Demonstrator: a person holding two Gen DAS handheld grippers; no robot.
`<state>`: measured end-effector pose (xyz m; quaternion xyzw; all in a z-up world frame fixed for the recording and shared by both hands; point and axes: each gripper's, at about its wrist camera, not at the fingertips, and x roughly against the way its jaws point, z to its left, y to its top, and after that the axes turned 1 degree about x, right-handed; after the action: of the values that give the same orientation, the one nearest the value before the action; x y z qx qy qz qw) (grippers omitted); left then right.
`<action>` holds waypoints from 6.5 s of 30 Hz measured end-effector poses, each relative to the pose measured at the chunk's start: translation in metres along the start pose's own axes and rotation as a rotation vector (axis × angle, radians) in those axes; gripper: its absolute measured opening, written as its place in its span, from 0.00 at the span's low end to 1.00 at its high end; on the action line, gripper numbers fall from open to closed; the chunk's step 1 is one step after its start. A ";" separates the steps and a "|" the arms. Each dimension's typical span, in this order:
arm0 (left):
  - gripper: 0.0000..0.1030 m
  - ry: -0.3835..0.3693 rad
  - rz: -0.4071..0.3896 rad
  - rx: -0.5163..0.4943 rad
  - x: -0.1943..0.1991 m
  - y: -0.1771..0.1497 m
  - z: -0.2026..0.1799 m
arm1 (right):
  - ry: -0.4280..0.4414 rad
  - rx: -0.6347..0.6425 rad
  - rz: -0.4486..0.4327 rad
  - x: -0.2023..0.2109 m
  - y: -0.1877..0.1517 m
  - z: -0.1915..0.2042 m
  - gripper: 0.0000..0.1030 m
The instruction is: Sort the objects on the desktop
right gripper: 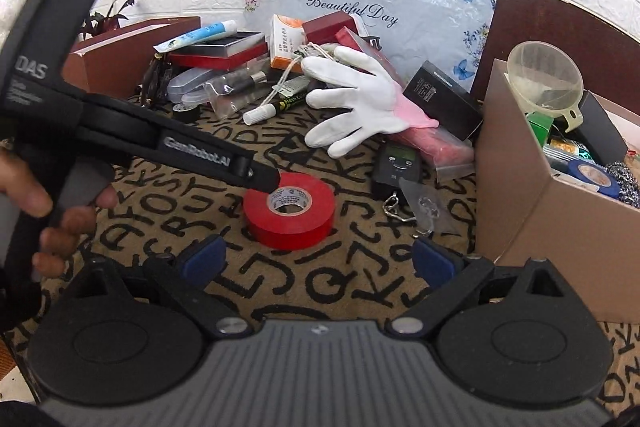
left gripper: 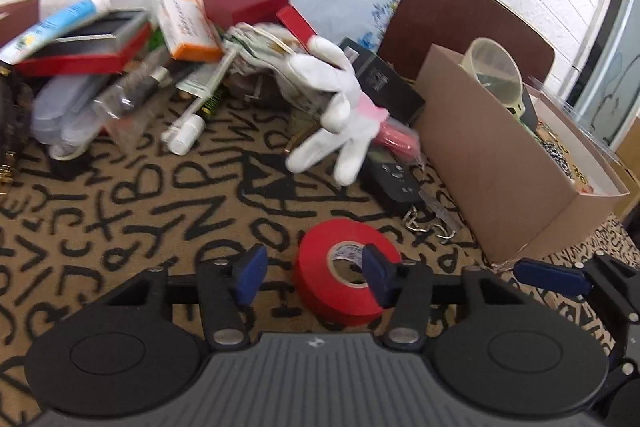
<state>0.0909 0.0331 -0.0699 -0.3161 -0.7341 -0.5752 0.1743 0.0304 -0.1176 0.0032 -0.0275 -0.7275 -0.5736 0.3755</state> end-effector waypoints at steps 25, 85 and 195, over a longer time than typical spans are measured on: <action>0.29 0.167 -0.004 0.042 0.022 -0.016 0.062 | -0.304 0.230 0.070 -0.090 0.028 0.001 0.67; 0.26 -0.056 -0.137 0.148 0.046 -0.046 0.098 | -0.205 0.091 0.340 -0.056 0.034 0.061 0.00; 0.30 0.252 -0.007 0.104 0.030 -0.034 0.036 | 0.165 -0.032 -0.011 0.012 0.001 -0.013 0.00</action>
<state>0.0500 0.0703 -0.0860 -0.2295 -0.7362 -0.5722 0.2793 0.0289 -0.1332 0.0123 0.0177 -0.6849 -0.5874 0.4307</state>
